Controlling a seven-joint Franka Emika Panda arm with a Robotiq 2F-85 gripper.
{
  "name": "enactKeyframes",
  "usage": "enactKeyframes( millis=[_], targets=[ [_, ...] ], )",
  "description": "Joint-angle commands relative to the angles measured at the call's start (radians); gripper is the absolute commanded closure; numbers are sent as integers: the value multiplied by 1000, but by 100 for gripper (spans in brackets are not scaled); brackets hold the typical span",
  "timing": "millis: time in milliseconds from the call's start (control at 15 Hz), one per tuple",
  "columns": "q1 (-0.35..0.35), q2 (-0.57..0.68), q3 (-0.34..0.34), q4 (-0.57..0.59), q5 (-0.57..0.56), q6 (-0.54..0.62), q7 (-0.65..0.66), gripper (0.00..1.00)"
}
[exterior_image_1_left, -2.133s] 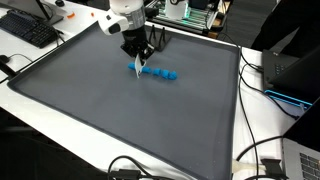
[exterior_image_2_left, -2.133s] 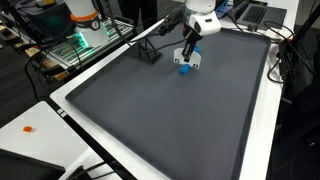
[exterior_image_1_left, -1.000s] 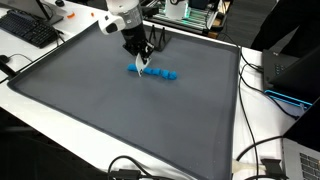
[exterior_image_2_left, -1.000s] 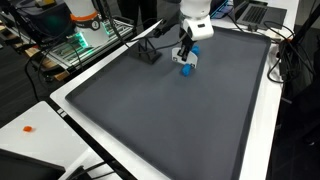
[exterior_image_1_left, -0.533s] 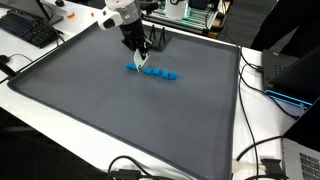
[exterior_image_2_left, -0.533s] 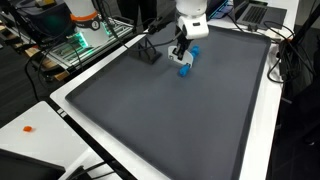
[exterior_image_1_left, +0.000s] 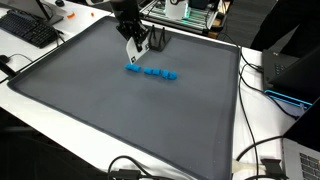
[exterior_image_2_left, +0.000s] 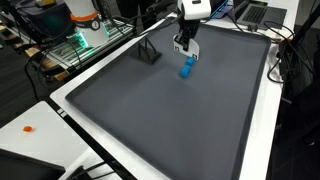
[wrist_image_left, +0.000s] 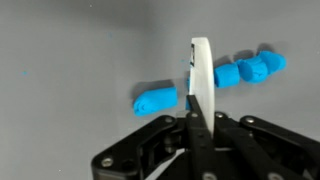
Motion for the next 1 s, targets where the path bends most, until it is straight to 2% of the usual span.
enactKeyframes(
  millis=[0, 600, 933],
  targets=[
    [8, -109, -7, -99, 69, 63, 127, 99],
    [14, -300, -12, -331, 219, 180, 447, 99],
    [13, -337, -6, -436, 193, 216, 625, 99]
  ],
)
